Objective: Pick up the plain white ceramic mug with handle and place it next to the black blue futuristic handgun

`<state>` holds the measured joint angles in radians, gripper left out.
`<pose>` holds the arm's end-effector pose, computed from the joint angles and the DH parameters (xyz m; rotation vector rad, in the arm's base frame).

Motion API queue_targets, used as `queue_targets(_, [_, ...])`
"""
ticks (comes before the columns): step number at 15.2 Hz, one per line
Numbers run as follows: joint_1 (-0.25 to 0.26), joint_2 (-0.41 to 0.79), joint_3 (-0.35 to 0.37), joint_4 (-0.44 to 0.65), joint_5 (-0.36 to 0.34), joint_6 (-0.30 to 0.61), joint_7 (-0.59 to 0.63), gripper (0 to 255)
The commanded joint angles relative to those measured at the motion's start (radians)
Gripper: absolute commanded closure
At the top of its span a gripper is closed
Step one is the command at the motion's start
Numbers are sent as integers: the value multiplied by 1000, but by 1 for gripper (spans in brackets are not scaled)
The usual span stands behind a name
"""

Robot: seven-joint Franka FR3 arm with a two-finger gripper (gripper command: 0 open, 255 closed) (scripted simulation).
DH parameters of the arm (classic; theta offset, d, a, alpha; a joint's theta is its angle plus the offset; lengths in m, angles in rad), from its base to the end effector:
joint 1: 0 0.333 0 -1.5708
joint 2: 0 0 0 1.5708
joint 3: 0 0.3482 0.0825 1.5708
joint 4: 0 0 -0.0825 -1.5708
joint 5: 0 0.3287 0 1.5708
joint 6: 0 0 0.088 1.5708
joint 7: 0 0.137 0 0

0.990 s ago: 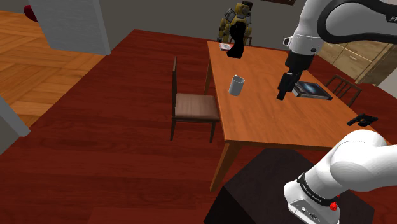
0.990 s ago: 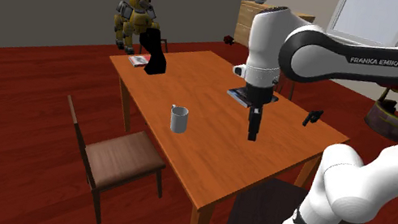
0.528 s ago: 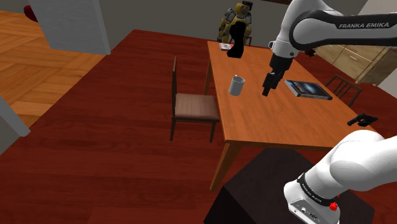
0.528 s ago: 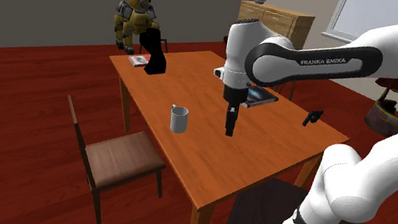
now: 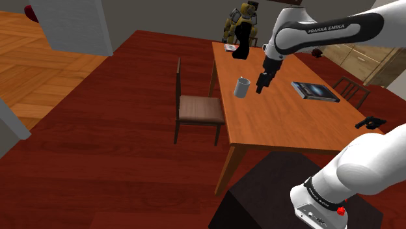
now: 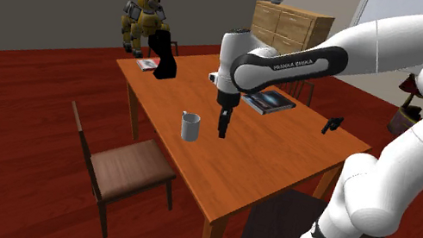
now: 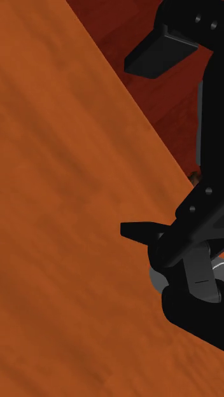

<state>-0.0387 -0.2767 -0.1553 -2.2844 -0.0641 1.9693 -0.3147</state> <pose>0.3908 -0.0870 0.4844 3.1260 0.2404 -0.0686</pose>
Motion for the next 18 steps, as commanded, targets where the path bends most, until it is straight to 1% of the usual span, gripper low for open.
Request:
queue_targets(1, [0,68,-11,38,8,44,-24,0])
queue_targets(8, [-15,321,-47,226,64,149,-130,0])
queue_targets(14, [-47,543,-52,441,130,186,-217,0])
queue_targets(15, [-50,557,-51,457,134,187,-222,0])
queue_targets(18, [-52,576,-48,442,139,221,-225,0])
